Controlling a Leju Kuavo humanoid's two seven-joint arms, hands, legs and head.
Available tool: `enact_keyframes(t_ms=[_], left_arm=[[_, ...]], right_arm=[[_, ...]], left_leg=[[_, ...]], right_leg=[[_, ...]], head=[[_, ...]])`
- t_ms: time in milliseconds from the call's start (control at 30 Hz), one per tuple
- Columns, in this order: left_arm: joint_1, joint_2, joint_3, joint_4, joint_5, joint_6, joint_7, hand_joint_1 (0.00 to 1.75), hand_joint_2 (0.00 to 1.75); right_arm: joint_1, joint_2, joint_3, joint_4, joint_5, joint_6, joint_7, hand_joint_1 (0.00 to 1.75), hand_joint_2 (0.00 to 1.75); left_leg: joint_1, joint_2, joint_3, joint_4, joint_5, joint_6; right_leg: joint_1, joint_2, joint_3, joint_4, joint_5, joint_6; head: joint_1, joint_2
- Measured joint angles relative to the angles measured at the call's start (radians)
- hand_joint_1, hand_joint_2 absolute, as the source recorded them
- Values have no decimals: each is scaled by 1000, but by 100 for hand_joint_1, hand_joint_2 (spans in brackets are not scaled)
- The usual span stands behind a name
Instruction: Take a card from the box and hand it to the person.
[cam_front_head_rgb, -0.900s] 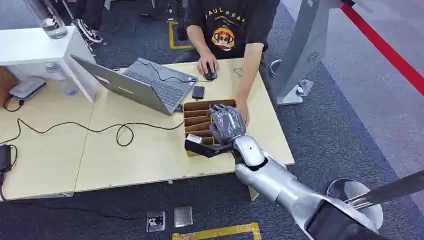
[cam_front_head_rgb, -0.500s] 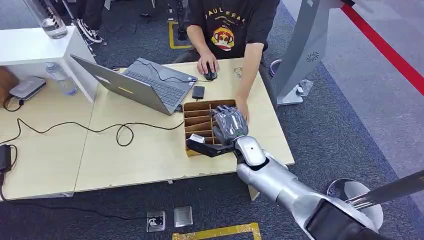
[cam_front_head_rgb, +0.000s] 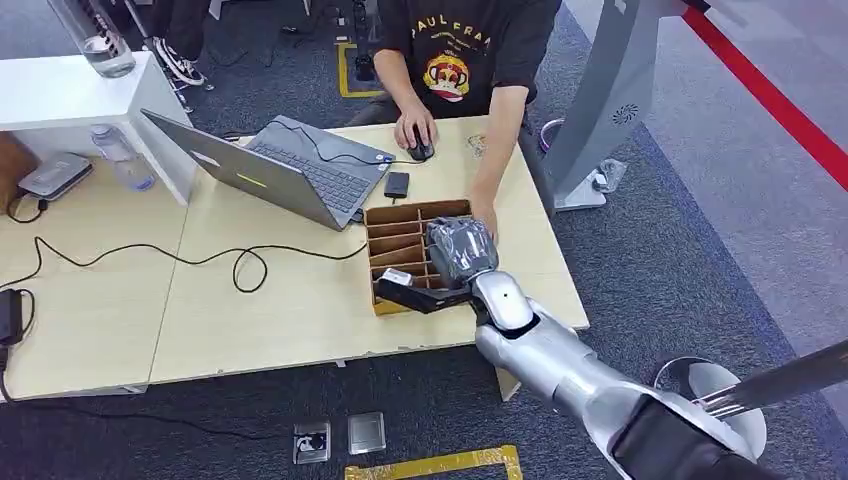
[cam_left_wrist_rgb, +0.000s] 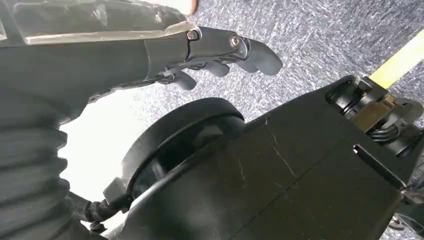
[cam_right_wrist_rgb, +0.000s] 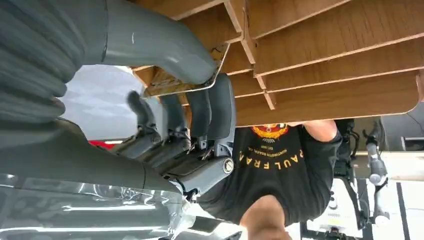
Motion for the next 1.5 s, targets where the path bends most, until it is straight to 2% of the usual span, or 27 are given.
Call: enact_keyframes(t_ms=[33, 267, 300, 467, 633, 700, 733, 867, 1067, 1300, 1400, 1500], left_arm=[[0, 0, 0, 0, 0, 0, 0, 0, 175], [0, 0, 0, 0, 0, 3, 0, 0, 175], [0, 0, 0, 0, 0, 3, 0, 0, 175], [0, 0, 0, 0, 0, 3, 0, 0, 175], [0, 0, 0, 0, 0, 3, 0, 0, 175], [0, 0, 0, 0, 0, 5, 0, 0, 175], [0, 0, 0, 0, 0, 5, 0, 0, 175], [1, 0, 0, 0, 0, 7, 0, 0, 175], [2, 0, 0, 0, 6, 13, 0, 0, 175], [5, 0, 7, 0, 19, 23, 3, 0, 175], [7, 0, 9, 0, 21, 27, 4, 0, 175], [7, 0, 11, 0, 21, 30, 6, 0, 175]], right_arm=[[-2, 0, 0, 2, 0, 0, 0, 166, 175], [-8, -1, 3, 8, -1, -5, 4, 161, 175], [-8, -1, 3, 8, -1, -6, 6, 168, 175], [-8, -2, 5, 8, -5, -7, 12, 164, 175], [-6, -4, 7, 2, 4, -32, 19, 155, 175], [-2, -10, 7, -19, 8, -46, 23, 157, 175], [2, -13, 7, -32, 13, -50, 29, 152, 175], [23, -30, -1, -121, 47, -72, 55, 150, 175], [71, -69, -35, -323, 112, -86, 83, 148, 175], [107, -91, -65, -501, 148, -106, 85, 145, 175], [143, -106, -82, -619, 161, -113, 85, 148, 175], [147, -110, -91, -673, 164, -113, 85, 148, 175]], left_leg=[[0, 0, 0, 0, 0, 0], [0, 0, 0, 0, 0, 0], [0, 0, 0, 0, 0, 0], [0, 0, 0, 0, 0, 0], [0, 0, 0, 0, 0, 0], [0, 0, 0, 0, 0, 0], [0, 0, 0, 0, 0, 0], [0, 0, 0, 0, 0, 0], [0, 0, 0, 0, 0, 0], [0, 0, 0, 0, 0, 0], [0, 0, 0, 0, 0, 0], [0, 1, 0, 0, 0, 0]], right_leg=[[0, 0, 0, 0, 0, 0], [0, 0, 0, 0, 0, 0], [0, 0, 0, 0, 0, 0], [0, 0, 0, 0, 0, 0], [0, 0, 0, 0, 0, 0], [0, 0, 0, 0, 0, 0], [0, 0, 0, 0, 0, 0], [0, 0, 0, 0, 0, 0], [0, 0, 0, 0, 0, 0], [0, 0, 0, 0, 0, 0], [0, 0, -1, 0, 0, 0], [0, 1, -1, 0, 0, 0]], head=[[0, 0], [0, 0], [0, 0], [0, 0], [0, 0], [0, 0], [0, 0], [0, 0], [0, 0], [0, 0], [0, 0], [0, 0]])
